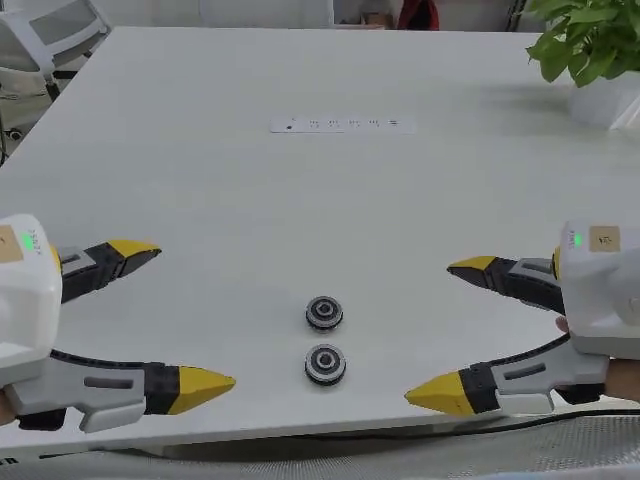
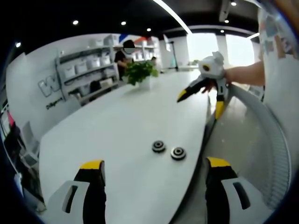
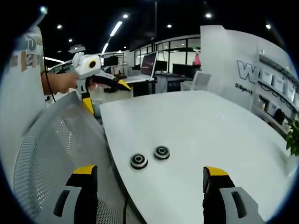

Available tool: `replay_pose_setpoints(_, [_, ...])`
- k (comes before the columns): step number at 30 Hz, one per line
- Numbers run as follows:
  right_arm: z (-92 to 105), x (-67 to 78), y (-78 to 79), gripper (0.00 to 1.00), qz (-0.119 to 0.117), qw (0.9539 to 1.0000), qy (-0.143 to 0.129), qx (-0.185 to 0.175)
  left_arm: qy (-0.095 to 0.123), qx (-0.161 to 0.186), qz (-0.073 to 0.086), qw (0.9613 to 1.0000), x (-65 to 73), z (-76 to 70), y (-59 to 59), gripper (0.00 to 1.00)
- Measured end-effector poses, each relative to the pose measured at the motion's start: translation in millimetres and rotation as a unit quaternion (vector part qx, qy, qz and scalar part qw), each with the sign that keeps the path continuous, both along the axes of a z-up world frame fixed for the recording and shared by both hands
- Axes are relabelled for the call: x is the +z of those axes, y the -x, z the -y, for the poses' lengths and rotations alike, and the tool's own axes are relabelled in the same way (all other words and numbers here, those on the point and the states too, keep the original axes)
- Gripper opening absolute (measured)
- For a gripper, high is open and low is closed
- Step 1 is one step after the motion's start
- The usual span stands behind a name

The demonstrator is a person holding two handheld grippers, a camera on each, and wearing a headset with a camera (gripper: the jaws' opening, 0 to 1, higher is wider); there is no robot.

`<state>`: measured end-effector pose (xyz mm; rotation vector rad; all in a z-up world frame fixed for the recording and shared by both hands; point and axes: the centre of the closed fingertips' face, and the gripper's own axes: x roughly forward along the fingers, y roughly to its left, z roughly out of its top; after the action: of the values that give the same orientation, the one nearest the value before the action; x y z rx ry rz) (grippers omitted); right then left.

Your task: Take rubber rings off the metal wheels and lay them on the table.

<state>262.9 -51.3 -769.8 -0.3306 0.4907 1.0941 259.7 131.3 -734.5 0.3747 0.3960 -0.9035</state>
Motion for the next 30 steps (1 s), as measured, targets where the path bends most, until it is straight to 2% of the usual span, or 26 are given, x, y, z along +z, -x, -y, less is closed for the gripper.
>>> replay_pose_setpoints(4, [0.8, -3.1, 1.3, 0.94, -0.002, 1.0, 0.006, 0.002, -0.002, -0.002, -0.003, 1.0, -2.4, 0.6, 0.0, 0.9])
replay_pose_setpoints(20, [-0.5, -4.4, 0.2, 0.94, -0.006, 1.0, 0.002, 0.006, -0.001, -0.005, -0.011, 0.9999, -8.1, 2.1, 2.5, 0.89])
replay_pose_setpoints(30, [-5.5, -5.3, -3.0, 0.92, -0.003, 0.9997, 0.009, 0.021, -0.005, -0.01, -0.008, 0.9999, -6.1, 2.4, -4.5, 0.87])
